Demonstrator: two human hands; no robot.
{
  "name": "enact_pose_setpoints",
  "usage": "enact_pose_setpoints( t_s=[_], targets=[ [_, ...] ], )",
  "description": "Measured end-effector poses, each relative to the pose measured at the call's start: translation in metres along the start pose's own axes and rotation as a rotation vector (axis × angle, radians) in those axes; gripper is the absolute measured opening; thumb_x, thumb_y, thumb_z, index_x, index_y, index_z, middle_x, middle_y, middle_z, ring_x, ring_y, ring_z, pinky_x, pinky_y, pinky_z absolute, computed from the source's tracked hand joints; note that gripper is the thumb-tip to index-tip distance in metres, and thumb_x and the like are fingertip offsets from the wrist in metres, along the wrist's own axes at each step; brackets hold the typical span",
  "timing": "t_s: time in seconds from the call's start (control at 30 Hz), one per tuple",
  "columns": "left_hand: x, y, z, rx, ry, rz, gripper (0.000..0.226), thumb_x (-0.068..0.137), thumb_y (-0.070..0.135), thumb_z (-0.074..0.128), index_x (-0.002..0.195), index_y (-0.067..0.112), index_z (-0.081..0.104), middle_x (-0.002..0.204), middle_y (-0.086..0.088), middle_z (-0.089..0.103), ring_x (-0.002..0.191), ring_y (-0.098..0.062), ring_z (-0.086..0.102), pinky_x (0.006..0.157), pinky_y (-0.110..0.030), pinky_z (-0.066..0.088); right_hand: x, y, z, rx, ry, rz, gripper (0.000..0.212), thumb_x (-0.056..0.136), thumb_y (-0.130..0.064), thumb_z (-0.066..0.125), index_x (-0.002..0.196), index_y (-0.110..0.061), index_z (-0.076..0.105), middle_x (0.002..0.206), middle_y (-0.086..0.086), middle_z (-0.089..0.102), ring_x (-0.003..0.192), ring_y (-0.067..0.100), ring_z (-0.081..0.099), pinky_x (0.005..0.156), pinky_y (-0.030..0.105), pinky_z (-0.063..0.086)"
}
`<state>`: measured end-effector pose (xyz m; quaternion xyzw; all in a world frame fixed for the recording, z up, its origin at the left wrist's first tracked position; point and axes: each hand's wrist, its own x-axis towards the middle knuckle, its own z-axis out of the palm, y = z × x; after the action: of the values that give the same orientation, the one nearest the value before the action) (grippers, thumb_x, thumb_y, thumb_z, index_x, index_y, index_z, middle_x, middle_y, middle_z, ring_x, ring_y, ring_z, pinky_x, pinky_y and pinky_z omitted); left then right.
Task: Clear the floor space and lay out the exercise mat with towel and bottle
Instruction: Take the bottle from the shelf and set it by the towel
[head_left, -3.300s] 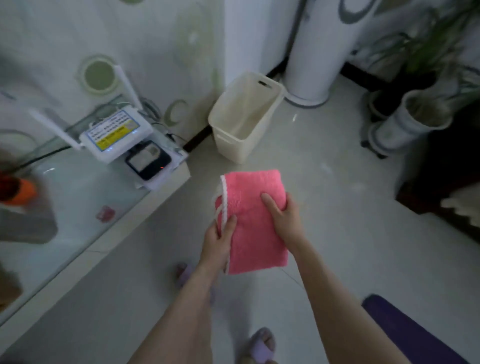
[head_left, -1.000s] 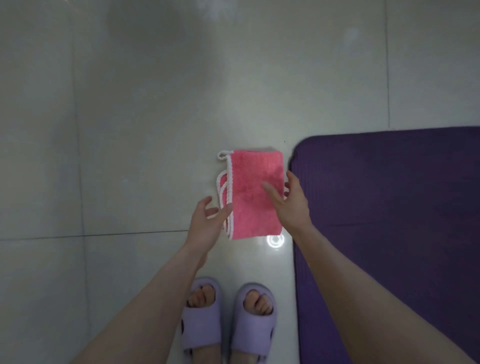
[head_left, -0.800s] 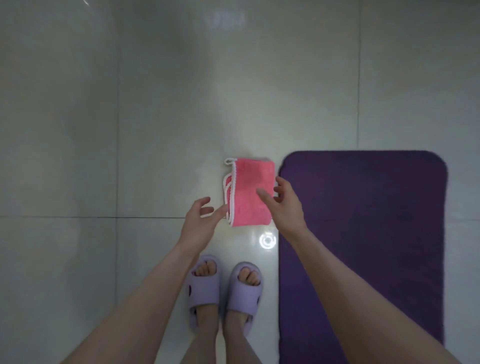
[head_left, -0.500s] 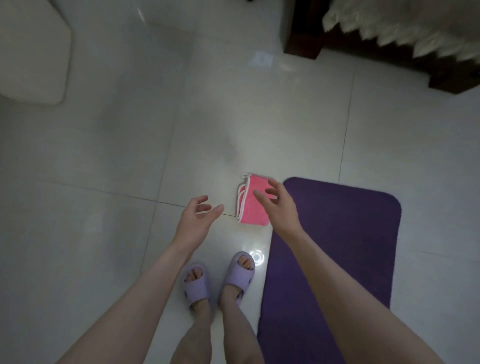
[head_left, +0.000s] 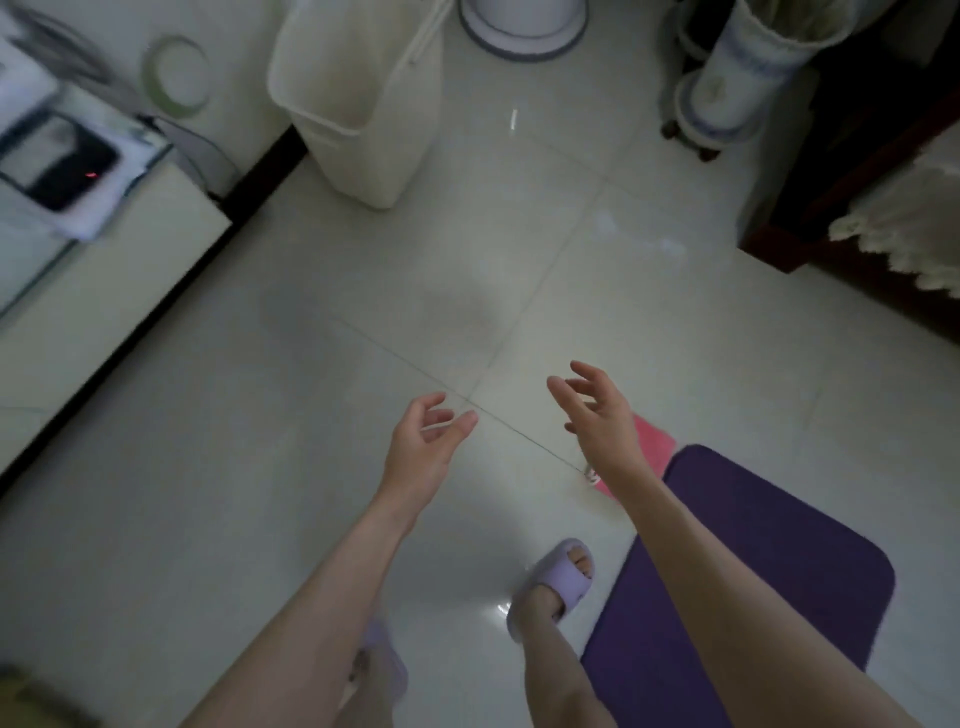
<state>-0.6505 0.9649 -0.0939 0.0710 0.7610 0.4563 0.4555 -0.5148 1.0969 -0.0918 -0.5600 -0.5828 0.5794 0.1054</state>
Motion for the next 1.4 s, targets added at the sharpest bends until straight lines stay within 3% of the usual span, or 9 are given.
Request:
enact_pose_setpoints(
  t_s=[0.17, 0.37, 0.5, 0.7, 0.87, 1.03, 1.2, 1.37, 1.4],
  targets=[
    [-0.025, -0.011, -0.154, -0.103, 0.117, 0.046, 0.045, 0.085, 0.027, 0.067, 0.125, 0.016, 0.05, 0.117, -0.005, 0.059, 0.086, -0.004, 0.055, 0.063, -0.013, 0.042, -0.054, -0.053, 0.139, -0.032, -0.087, -0.073, 0.049, 0.089, -0.039, 0.063, 0.133, -0.021, 0.051, 0.121, 0.004, 0.06, 0.096, 0.013, 0.062, 0.088, 0.04, 0.054],
    [-0.056, -0.015, -0.297, -0.212, 0.247, 0.063, 0.038, 0.085, 0.024, 0.068, 0.118, 0.019, 0.051, 0.11, -0.004, 0.058, 0.079, 0.0, 0.054, 0.053, -0.003, 0.04, -0.107, -0.116, 0.273, -0.016, -0.21, -0.17, 0.046, 0.091, -0.036, 0.062, 0.132, -0.02, 0.051, 0.113, -0.002, 0.061, 0.09, 0.009, 0.061, 0.078, 0.031, 0.053],
    [-0.071, -0.018, -0.37, -0.288, 0.353, 0.064, 0.035, 0.084, 0.026, 0.069, 0.114, 0.024, 0.051, 0.106, -0.001, 0.058, 0.081, -0.004, 0.056, 0.06, -0.01, 0.044, -0.13, -0.156, 0.344, -0.044, -0.304, -0.226, 0.045, 0.091, -0.036, 0.062, 0.131, -0.02, 0.052, 0.109, -0.004, 0.061, 0.089, 0.011, 0.061, 0.079, 0.033, 0.053],
    [-0.072, -0.019, -0.448, -0.442, 0.495, 0.058, 0.037, 0.083, 0.027, 0.071, 0.116, 0.021, 0.055, 0.112, -0.007, 0.062, 0.08, -0.007, 0.058, 0.06, -0.014, 0.043, -0.141, -0.206, 0.433, -0.113, -0.425, -0.32, 0.044, 0.092, -0.033, 0.061, 0.131, -0.016, 0.052, 0.103, -0.004, 0.062, 0.086, 0.009, 0.061, 0.075, 0.031, 0.053],
    [-0.054, -0.012, -0.504, -0.495, 0.572, 0.06, 0.044, 0.084, 0.03, 0.068, 0.123, 0.019, 0.053, 0.108, 0.0, 0.062, 0.086, -0.003, 0.059, 0.059, -0.008, 0.046, -0.13, -0.236, 0.499, -0.142, -0.499, -0.357, 0.044, 0.092, -0.033, 0.06, 0.131, -0.014, 0.052, 0.1, -0.006, 0.063, 0.086, 0.006, 0.062, 0.073, 0.029, 0.052],
    [-0.025, -0.003, -0.556, -0.538, 0.649, 0.022, 0.045, 0.085, 0.034, 0.067, 0.125, 0.022, 0.051, 0.119, -0.002, 0.058, 0.095, -0.01, 0.058, 0.076, -0.024, 0.044, -0.111, -0.263, 0.569, -0.168, -0.559, -0.319, 0.038, 0.09, -0.035, 0.063, 0.124, -0.02, 0.056, 0.104, 0.0, 0.066, 0.092, 0.017, 0.064, 0.077, 0.033, 0.052],
    [-0.006, 0.009, -0.592, -0.568, 0.744, 0.013, 0.041, 0.088, 0.034, 0.061, 0.124, 0.021, 0.048, 0.121, -0.002, 0.054, 0.092, -0.003, 0.054, 0.071, -0.019, 0.044, -0.1, -0.281, 0.623, -0.196, -0.646, -0.331, 0.03, 0.09, -0.035, 0.063, 0.118, -0.025, 0.058, 0.105, 0.004, 0.064, 0.085, 0.015, 0.061, 0.075, 0.035, 0.052],
    [0.011, 0.013, -0.623, -0.592, 0.789, 0.001, 0.054, 0.088, 0.046, 0.056, 0.133, 0.021, 0.041, 0.13, -0.002, 0.051, 0.11, -0.013, 0.054, 0.092, -0.035, 0.047, -0.1, -0.293, 0.658, -0.311, -0.721, -0.351, 0.056, 0.072, -0.073, 0.058, 0.119, -0.043, 0.056, 0.112, -0.01, 0.066, 0.096, 0.009, 0.065, 0.091, 0.042, 0.052],
    [0.015, 0.013, -0.63, -0.595, 0.781, 0.005, 0.057, 0.087, 0.049, 0.056, 0.135, 0.022, 0.04, 0.132, -0.002, 0.051, 0.111, -0.012, 0.053, 0.095, -0.037, 0.047, -0.101, -0.296, 0.662, -0.321, -0.745, -0.349, 0.057, 0.072, -0.073, 0.057, 0.121, -0.043, 0.055, 0.116, -0.009, 0.066, 0.097, 0.007, 0.065, 0.092, 0.043, 0.051]
  ],
)
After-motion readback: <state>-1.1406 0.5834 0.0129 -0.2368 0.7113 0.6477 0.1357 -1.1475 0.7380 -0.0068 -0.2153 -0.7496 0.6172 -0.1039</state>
